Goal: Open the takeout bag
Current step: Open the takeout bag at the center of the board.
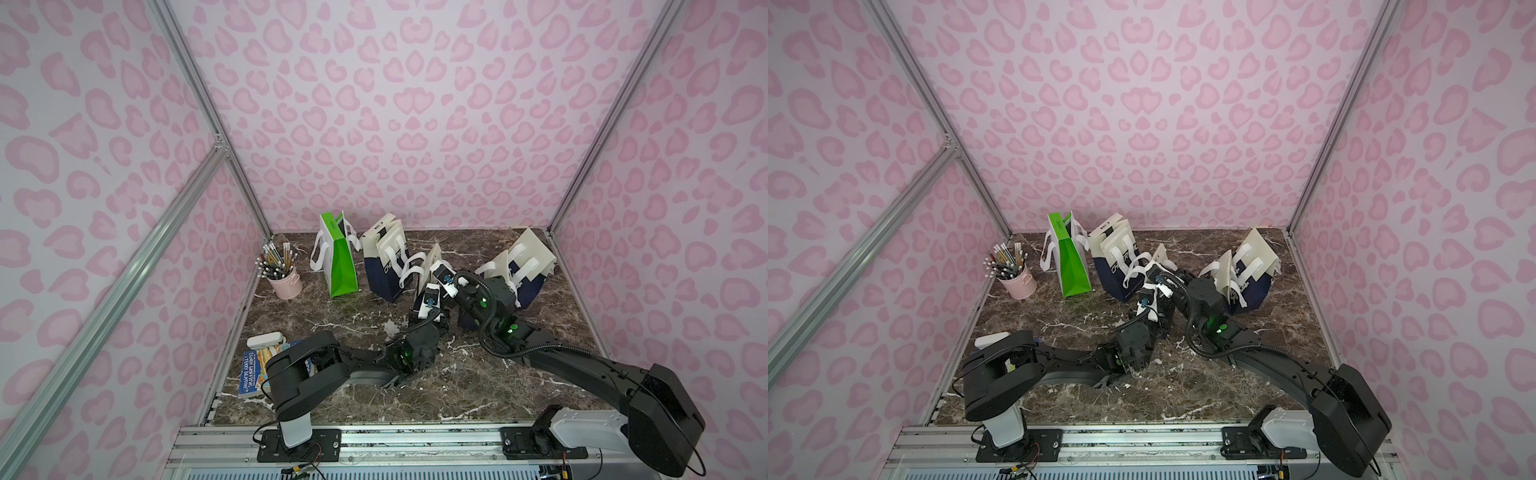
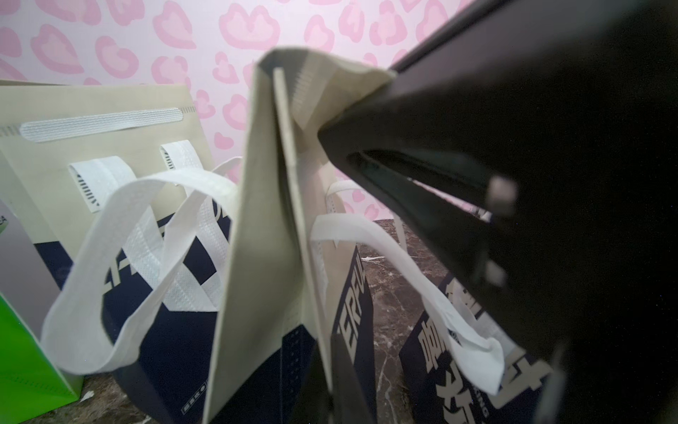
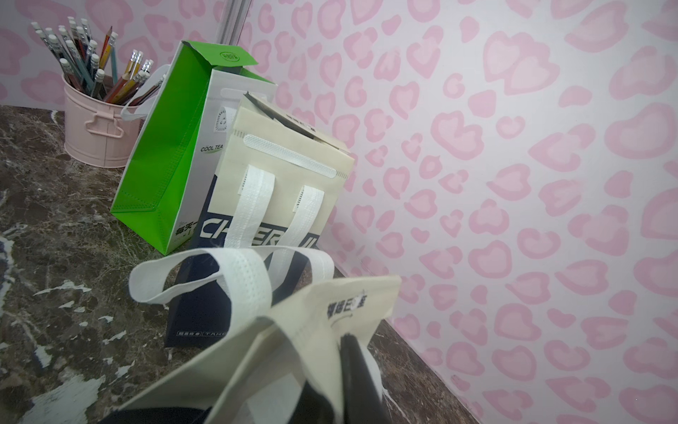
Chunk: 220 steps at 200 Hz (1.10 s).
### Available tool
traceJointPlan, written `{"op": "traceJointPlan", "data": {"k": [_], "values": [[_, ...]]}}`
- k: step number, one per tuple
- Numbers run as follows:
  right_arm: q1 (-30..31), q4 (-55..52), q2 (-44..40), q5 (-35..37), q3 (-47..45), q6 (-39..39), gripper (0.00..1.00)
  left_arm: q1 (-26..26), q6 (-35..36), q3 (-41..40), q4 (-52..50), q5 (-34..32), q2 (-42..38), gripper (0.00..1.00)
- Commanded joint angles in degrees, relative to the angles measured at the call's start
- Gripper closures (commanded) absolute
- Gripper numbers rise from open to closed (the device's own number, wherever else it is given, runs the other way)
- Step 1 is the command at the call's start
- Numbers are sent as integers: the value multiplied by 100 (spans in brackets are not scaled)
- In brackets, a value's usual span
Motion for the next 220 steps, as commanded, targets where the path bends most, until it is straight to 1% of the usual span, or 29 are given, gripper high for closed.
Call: {"op": "traceJointPlan", "data": {"k": [1, 13, 23, 58, 90, 125, 168, 198, 220], "values": [[-1, 304, 72, -136, 135, 60, 92, -15, 99, -12, 89, 122, -41, 95], [-9, 331, 114, -184, 130, 70, 94, -14, 116, -10, 92, 131, -40, 95], [-5, 354, 138, -227, 130, 94, 100, -13, 137, -15, 116, 130, -40, 95], [-8, 351, 71, -296, 227, 252, 100, -15, 120, -64, 126, 106, -49, 95], [-18, -411, -88, 57, 745, 614, 100, -15, -26, -52, 59, -31, -19, 95], [26, -1262, -186, 656, 1305, 581, 100, -13, -106, 6, -20, -90, 46, 95], [297, -2210, -74, 1583, 1882, 129, 100, -15, -224, 29, -190, -143, 39, 95], [762, -2728, 330, 2518, 2227, -501, 100, -15, -374, 125, -515, -184, 56, 95], [1086, -2984, 799, 3429, 2546, -1029, 100, -14, -476, 159, -691, -184, 74, 95]]}}
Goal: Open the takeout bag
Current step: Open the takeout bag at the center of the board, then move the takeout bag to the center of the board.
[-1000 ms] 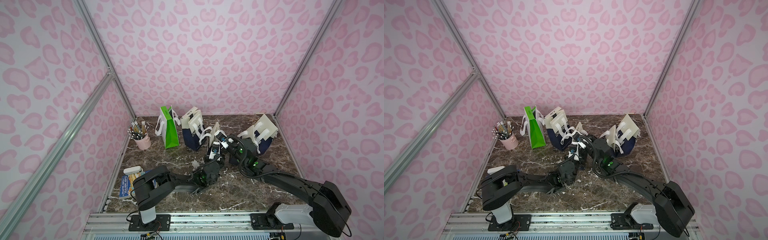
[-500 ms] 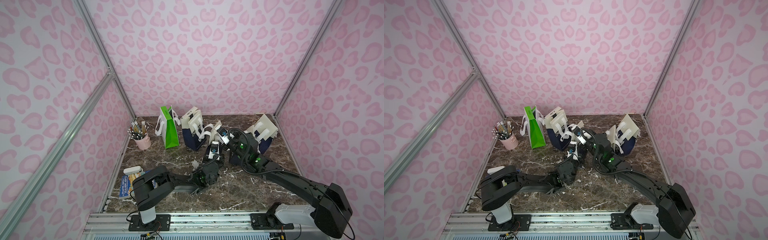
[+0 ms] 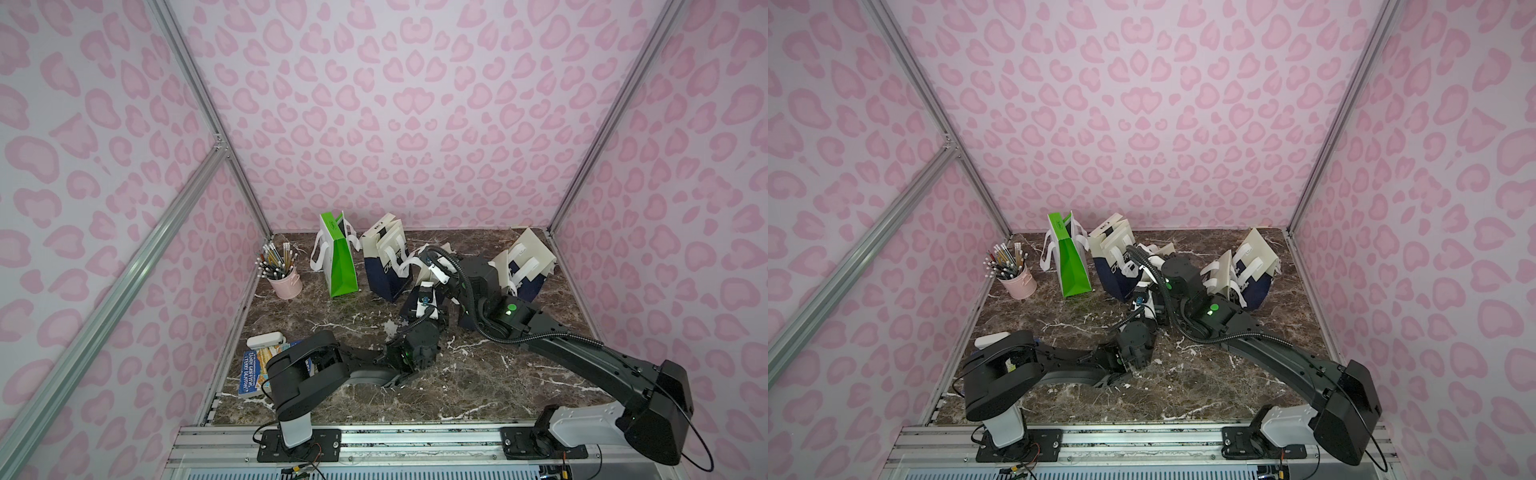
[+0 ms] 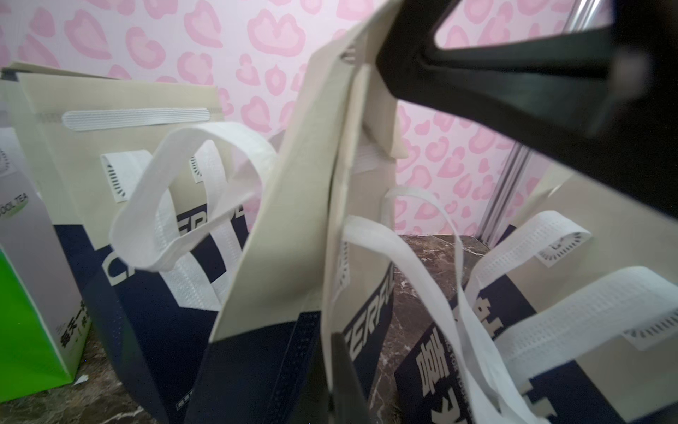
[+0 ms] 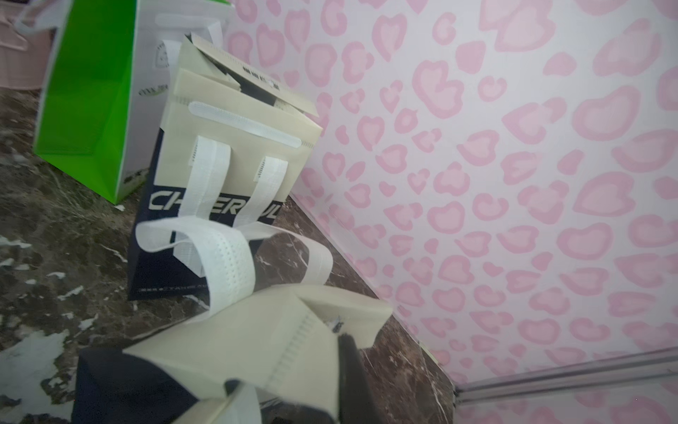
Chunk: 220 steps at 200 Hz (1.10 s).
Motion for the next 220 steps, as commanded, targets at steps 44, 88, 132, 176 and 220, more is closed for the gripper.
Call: {"op": "traceJointPlan", "data": {"k": [44, 88, 132, 176, 220], "values": [[443, -13, 865, 2178, 829, -1441, 100, -28, -102, 10, -996, 207, -17, 95], [494, -907, 986, 1732, 1627, -860, 98, -19, -194, -89, -1000, 202, -102, 95], [496, -2359, 803, 426, 2231, 1052, 45, -19, -286, -129, -874, 228, -217, 95], [481, -2082, -249, 494, 1337, 2388, 26, -2, -334, -193, -553, 88, -153, 95], [418, -1923, -1257, 1397, 423, 2945, 27, 227, -650, 49, -415, 202, 194, 95]]}}
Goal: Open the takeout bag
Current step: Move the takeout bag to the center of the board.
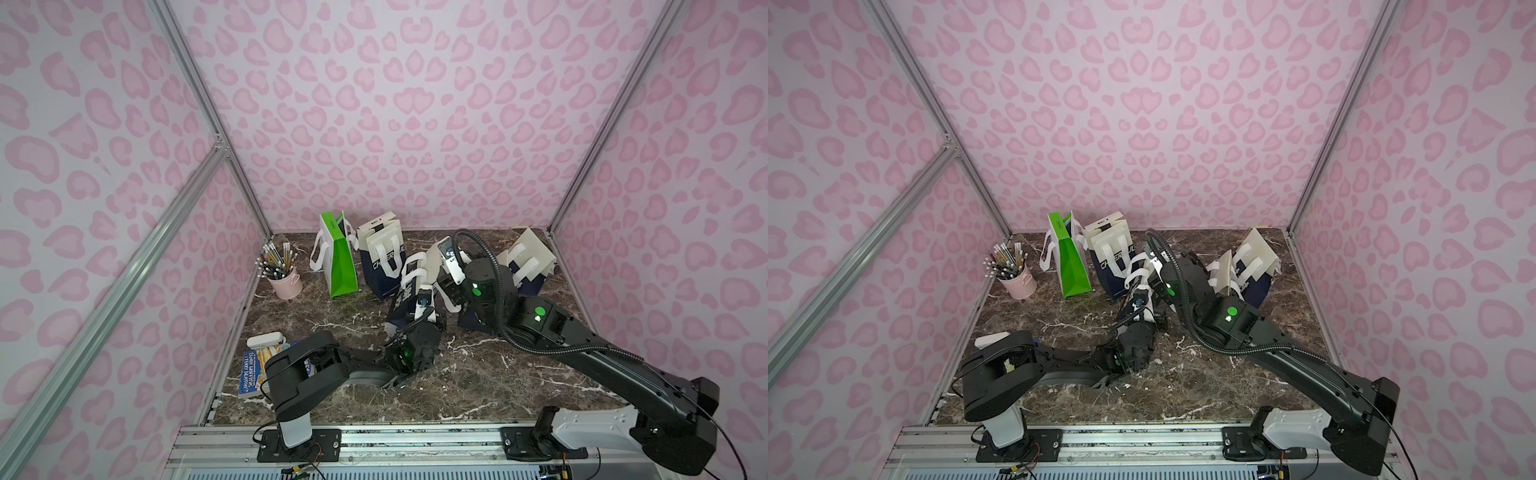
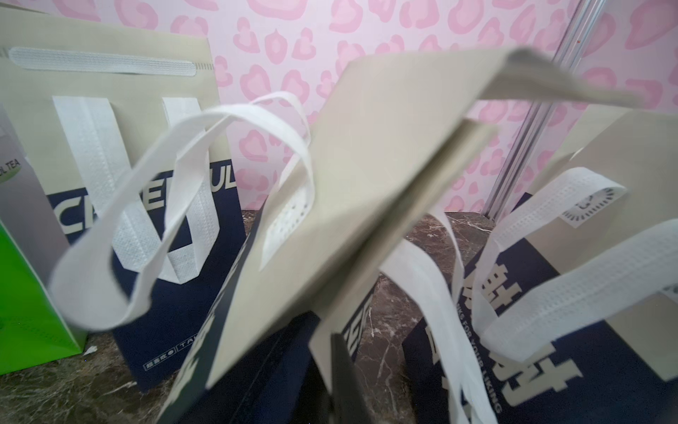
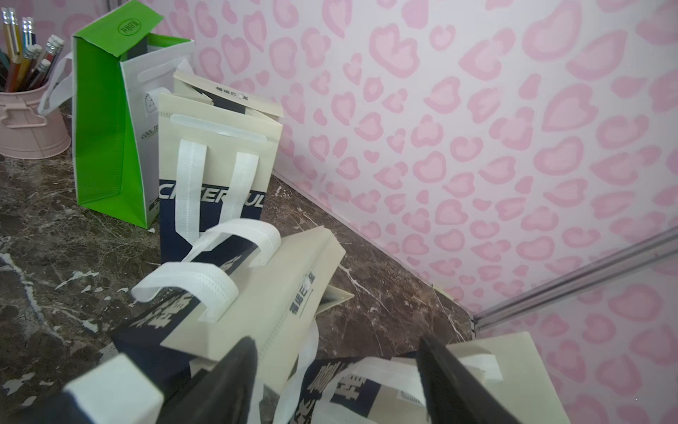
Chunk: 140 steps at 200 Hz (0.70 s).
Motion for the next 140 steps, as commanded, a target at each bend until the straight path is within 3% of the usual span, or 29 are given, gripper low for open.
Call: {"op": "traceJointPlan", "data": {"k": [1, 79, 140], "values": [[-53, 175, -364, 630, -210, 641, 27, 137, -275, 154, 45, 88, 168, 95], [-405, -63, -1444, 853, -784, 1219, 27, 780, -218, 971, 639, 758, 940, 95], [-413, 102, -1682, 1034, -1028, 1127, 28, 867, 7, 1074, 1186, 1455, 820, 95]]}}
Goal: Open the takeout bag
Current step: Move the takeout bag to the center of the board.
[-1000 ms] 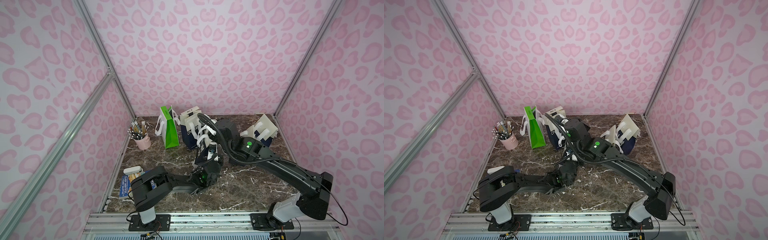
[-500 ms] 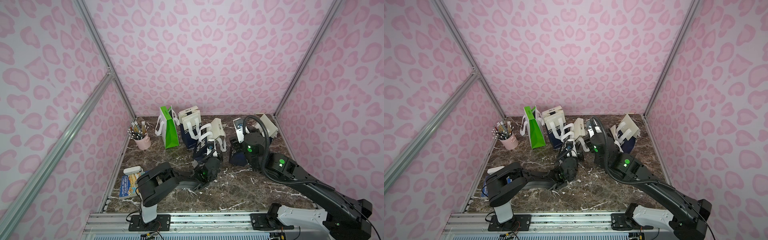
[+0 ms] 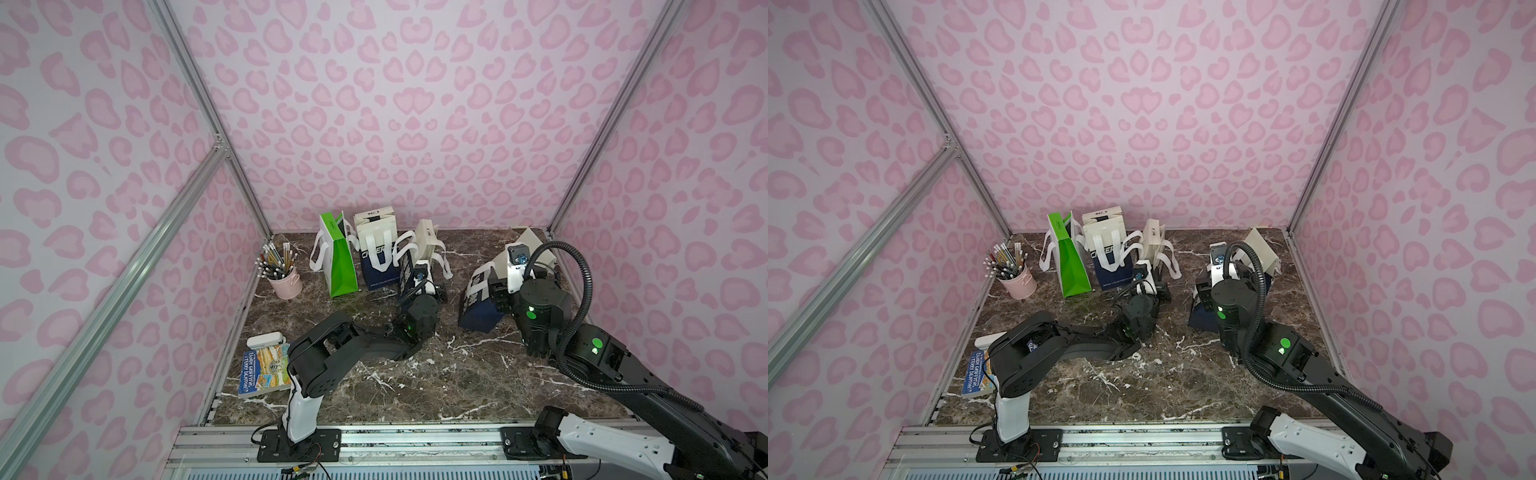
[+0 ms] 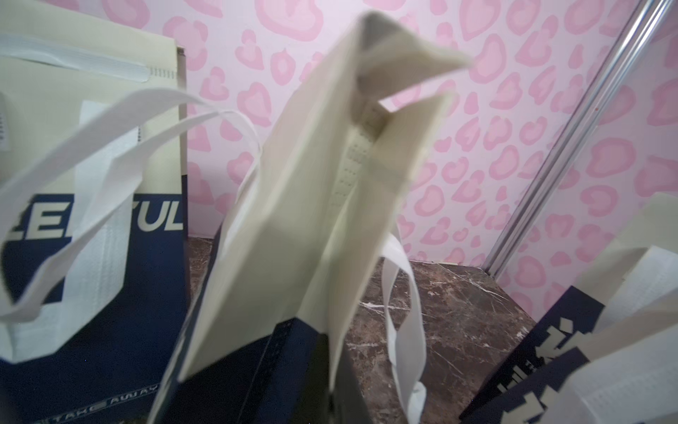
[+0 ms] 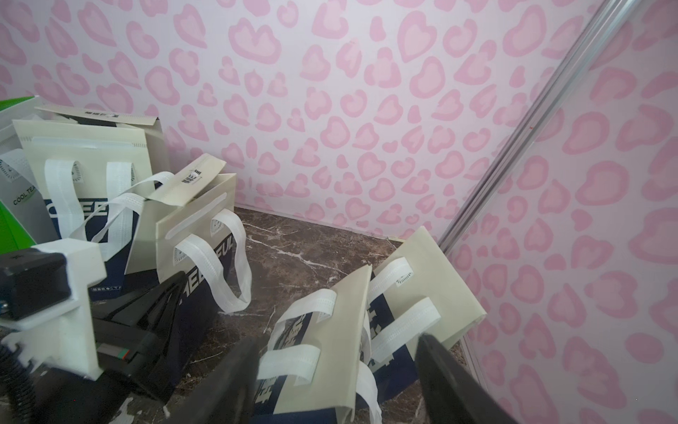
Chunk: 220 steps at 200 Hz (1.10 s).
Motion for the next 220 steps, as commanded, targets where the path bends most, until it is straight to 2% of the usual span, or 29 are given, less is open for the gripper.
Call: {"op": "traceJointPlan", "data": {"k": [1, 70, 118, 149, 169, 183, 191, 199, 220], "values": [[-7, 251, -60, 149, -61, -2, 28, 10, 75, -42, 594, 482, -129, 95], [-27, 575, -174, 71, -397, -186, 28, 7, 302, -69, 597, 418, 33, 95], [-64, 607, -298, -2, -507, -278, 28, 16, 840, 447, 692, 291, 515, 95], [-87, 558, -316, -67, -518, -287, 28, 74, 748, 746, 574, 397, 767, 95], [-95, 528, -348, -116, -522, -305, 28, 135, 565, 731, 551, 467, 784, 87], [-103, 489, -385, -141, -544, -296, 28, 176, 453, 673, 507, 539, 754, 72], [-108, 480, -402, -119, -565, -264, 28, 198, 382, 649, 393, 563, 704, 59], [-104, 462, -412, -88, -578, -205, 28, 197, 287, 605, 236, 582, 626, 49], [-104, 498, -443, -75, -654, -126, 28, 196, 150, 236, 169, 977, 315, 39]]}}
